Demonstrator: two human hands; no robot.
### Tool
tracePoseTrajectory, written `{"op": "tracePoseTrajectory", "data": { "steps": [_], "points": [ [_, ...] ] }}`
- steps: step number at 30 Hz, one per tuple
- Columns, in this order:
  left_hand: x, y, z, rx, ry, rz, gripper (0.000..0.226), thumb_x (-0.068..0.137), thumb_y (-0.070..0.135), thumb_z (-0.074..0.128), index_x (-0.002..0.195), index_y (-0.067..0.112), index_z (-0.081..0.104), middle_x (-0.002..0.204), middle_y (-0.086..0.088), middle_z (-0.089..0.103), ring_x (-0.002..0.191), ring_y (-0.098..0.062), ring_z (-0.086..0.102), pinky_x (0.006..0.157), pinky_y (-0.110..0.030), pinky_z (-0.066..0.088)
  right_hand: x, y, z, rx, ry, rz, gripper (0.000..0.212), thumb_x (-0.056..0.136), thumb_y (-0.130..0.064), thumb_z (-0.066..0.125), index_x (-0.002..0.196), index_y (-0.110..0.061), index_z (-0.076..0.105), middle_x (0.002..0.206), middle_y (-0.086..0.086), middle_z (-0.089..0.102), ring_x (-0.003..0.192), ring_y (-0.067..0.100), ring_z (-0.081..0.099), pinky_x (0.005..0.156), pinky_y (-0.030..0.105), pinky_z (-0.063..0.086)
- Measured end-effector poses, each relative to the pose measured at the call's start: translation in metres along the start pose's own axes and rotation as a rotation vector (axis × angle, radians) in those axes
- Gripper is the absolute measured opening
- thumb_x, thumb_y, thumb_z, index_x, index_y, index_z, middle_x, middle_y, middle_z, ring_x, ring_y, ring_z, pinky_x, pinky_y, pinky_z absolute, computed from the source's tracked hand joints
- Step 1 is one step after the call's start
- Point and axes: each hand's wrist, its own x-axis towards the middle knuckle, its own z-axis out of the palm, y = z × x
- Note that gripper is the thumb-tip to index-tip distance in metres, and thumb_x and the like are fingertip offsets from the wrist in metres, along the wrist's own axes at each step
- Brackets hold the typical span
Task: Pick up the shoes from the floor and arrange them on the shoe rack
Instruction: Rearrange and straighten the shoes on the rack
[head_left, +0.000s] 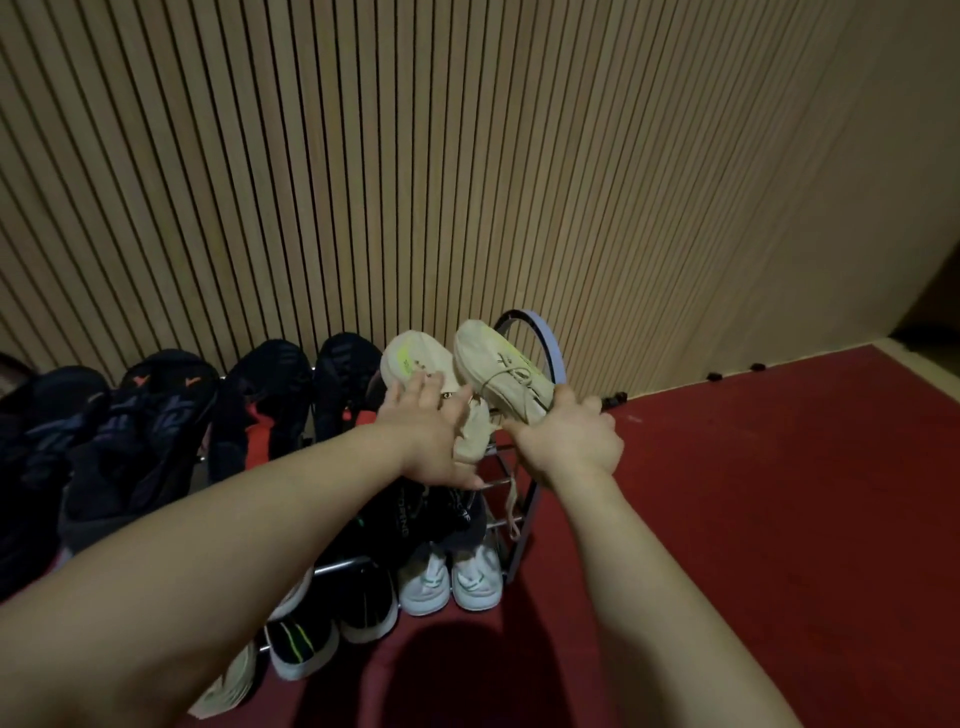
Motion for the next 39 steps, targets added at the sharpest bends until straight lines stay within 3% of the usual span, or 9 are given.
{"op": "tracePoseTrajectory", "data": {
  "steps": [2, 7, 9, 13, 16, 21, 25, 32, 39],
  "points": [
    [0.005, -0.004, 0.011, 0.020, 0.050, 0.098, 0.111, 0.076, 0.072, 0.052, 0.148, 0.026, -0.018, 0.157, -0.013, -0.020, 0.144, -0.030, -0.017, 0.118, -0.042, -0.007, -0.002, -0.007, 0.009, -0.052, -0.022, 0.013, 0.082, 0.080, -0.069, 0.048, 0.142, -0.019, 0.029, 0.136, 0.010, 0.037, 0.121, 0.031, 0.041, 0.087, 0.041, 0.040],
    [0.012, -0.004, 0.017, 0.122, 0.163, 0.053, 0.103, 0.080, 0.073, 0.043, 0.151, 0.017, -0.007, 0.159, -0.016, -0.001, 0.143, -0.032, 0.019, 0.116, -0.038, 0.019, 0.002, -0.019, 0.030, 0.029, -0.168, 0.103, 0.080, 0.084, -0.065, 0.044, 0.147, -0.020, 0.022, 0.145, 0.010, 0.026, 0.126, 0.033, 0.036, 0.092, 0.043, 0.038],
    [0.010, -0.006, 0.020, 0.123, 0.172, 0.020, 0.104, 0.081, 0.073, 0.042, 0.151, 0.014, -0.006, 0.158, -0.017, -0.001, 0.142, -0.032, 0.022, 0.116, -0.038, 0.022, 0.002, -0.018, 0.033, 0.070, -0.142, 0.081, 0.079, 0.085, -0.064, 0.044, 0.149, -0.023, 0.018, 0.145, 0.011, 0.025, 0.127, 0.033, 0.034, 0.096, 0.045, 0.037],
    [0.007, -0.006, 0.028, 0.120, 0.210, 0.015, 0.101, 0.083, 0.071, 0.037, 0.151, 0.009, -0.005, 0.158, -0.019, -0.002, 0.143, -0.031, 0.019, 0.116, -0.037, 0.018, -0.009, 0.020, 0.035, 0.318, -0.266, -0.210, 0.093, 0.079, -0.066, 0.057, 0.151, -0.035, 0.006, 0.152, 0.009, 0.010, 0.139, 0.033, 0.019, 0.109, 0.045, 0.026],
    [0.010, -0.005, 0.027, 0.107, 0.227, 0.002, 0.098, 0.086, 0.070, 0.034, 0.150, 0.007, -0.005, 0.158, -0.019, -0.002, 0.144, -0.031, 0.017, 0.115, -0.036, 0.017, -0.016, 0.048, 0.043, 0.228, -0.354, -0.405, 0.105, 0.073, -0.053, 0.073, 0.150, -0.041, 0.004, 0.157, 0.002, -0.014, 0.144, 0.033, 0.003, 0.114, 0.043, 0.022],
    [0.013, -0.006, 0.032, 0.134, 0.224, -0.013, 0.101, 0.085, 0.071, 0.034, 0.150, 0.006, -0.005, 0.158, -0.020, -0.001, 0.145, -0.031, 0.014, 0.117, -0.037, 0.014, -0.002, 0.047, 0.042, 0.065, -0.226, -0.533, 0.109, 0.076, -0.053, 0.070, 0.148, -0.041, -0.011, 0.160, 0.002, -0.001, 0.142, 0.032, 0.019, 0.108, 0.043, 0.035],
    [0.010, -0.009, 0.038, 0.134, 0.254, -0.015, 0.099, 0.085, 0.071, 0.033, 0.150, 0.007, -0.003, 0.158, -0.020, 0.000, 0.145, -0.030, 0.014, 0.118, -0.037, 0.012, 0.013, 0.016, 0.035, 0.094, -0.062, -0.510, 0.091, 0.086, -0.060, 0.050, 0.151, -0.031, -0.007, 0.158, 0.005, 0.020, 0.132, 0.030, 0.042, 0.095, 0.040, 0.047],
    [0.015, -0.012, 0.039, 0.073, 0.226, 0.037, 0.099, 0.085, 0.071, 0.033, 0.150, 0.006, -0.003, 0.158, -0.018, 0.000, 0.146, -0.029, 0.012, 0.119, -0.035, 0.011, 0.024, 0.018, 0.028, -0.054, -0.236, -0.539, 0.092, 0.088, -0.052, 0.054, 0.150, -0.033, -0.011, 0.160, 0.007, 0.007, 0.143, 0.032, 0.020, 0.111, 0.041, 0.028],
    [0.028, -0.010, 0.027, -0.046, 0.163, 0.062, 0.100, 0.085, 0.066, 0.044, 0.150, 0.006, -0.004, 0.159, -0.014, 0.003, 0.145, -0.027, 0.014, 0.117, -0.037, 0.022, 0.030, 0.002, 0.030, -0.052, -0.203, -0.599, 0.091, 0.090, -0.041, 0.055, 0.149, -0.035, -0.014, 0.161, 0.006, 0.005, 0.140, 0.036, 0.028, 0.106, 0.041, 0.035]
  ]
}}
